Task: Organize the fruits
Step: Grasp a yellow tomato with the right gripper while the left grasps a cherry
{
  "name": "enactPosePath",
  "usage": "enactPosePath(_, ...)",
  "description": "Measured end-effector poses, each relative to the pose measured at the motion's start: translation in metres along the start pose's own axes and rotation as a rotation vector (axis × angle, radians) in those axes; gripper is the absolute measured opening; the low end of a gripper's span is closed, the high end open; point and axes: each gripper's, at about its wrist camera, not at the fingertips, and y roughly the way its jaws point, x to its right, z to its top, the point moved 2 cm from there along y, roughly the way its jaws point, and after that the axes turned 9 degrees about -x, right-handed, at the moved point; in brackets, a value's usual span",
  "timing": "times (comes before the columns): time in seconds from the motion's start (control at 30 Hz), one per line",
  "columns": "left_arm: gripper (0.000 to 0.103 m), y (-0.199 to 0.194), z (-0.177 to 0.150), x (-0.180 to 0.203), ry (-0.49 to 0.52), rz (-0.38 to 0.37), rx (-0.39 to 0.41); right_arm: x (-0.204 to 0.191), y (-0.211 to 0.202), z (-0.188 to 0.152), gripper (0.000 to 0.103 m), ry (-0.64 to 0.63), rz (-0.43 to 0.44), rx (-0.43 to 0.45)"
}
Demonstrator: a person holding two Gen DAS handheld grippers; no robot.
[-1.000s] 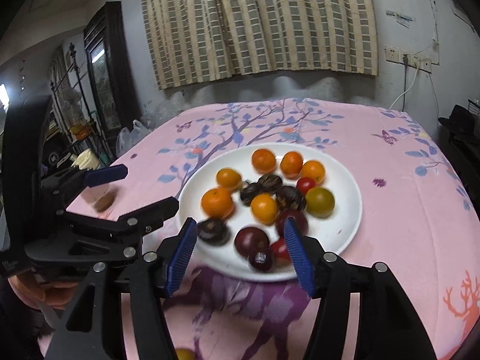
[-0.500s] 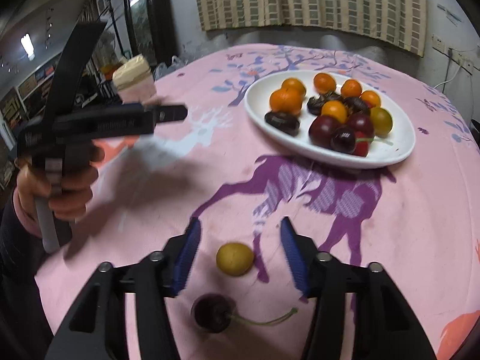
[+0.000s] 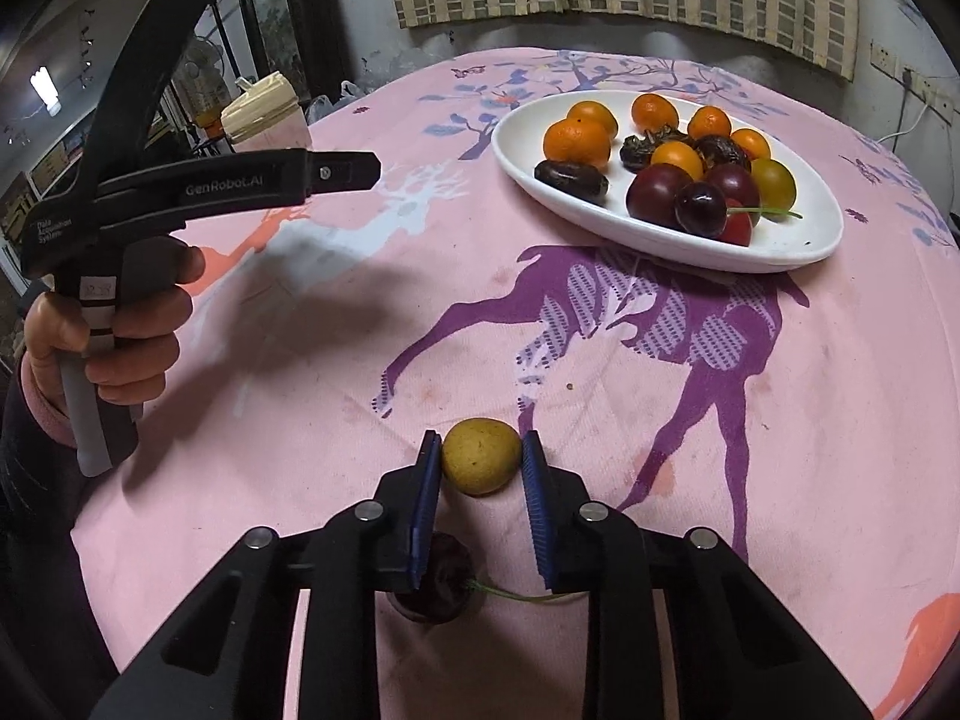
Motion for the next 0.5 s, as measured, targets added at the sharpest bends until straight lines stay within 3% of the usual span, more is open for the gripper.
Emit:
enactPosePath(0.13, 0.098, 0.0, -0.002, 0.002, 0.002, -0.052, -0.016, 0.019, -0.02, 0.002, 0.027, 0.088, 0.014, 0.102)
enactPosePath(0.23, 0.097, -0.004, -0.009, 0.021, 0.068, -0.193, -0.041, 0.047, -0.037, 0.0, 0.027, 0.22, 0.0, 0.183)
enactPosePath(0.33, 0.095, -0.018, -0.025, 0.058, 0.243, -0.363, -0.05, 0.071, -0.044, -0.006, 0.027, 0.328, 0.009, 0.21)
enactPosePath(0.37, 0.089, -0.025, -0.035, 0.074, 0.335, -0.412, -0.05, 0.077, -0.045, -0.007, 0.027, 0.353, 0.011, 0.213)
enactPosePath(0.5, 0.067, -0.037, -0.07, 0.119, 0.587, -0.476, -0.07, 0.085, -0.044, -0.009, 0.028, 0.388, 0.005, 0.211)
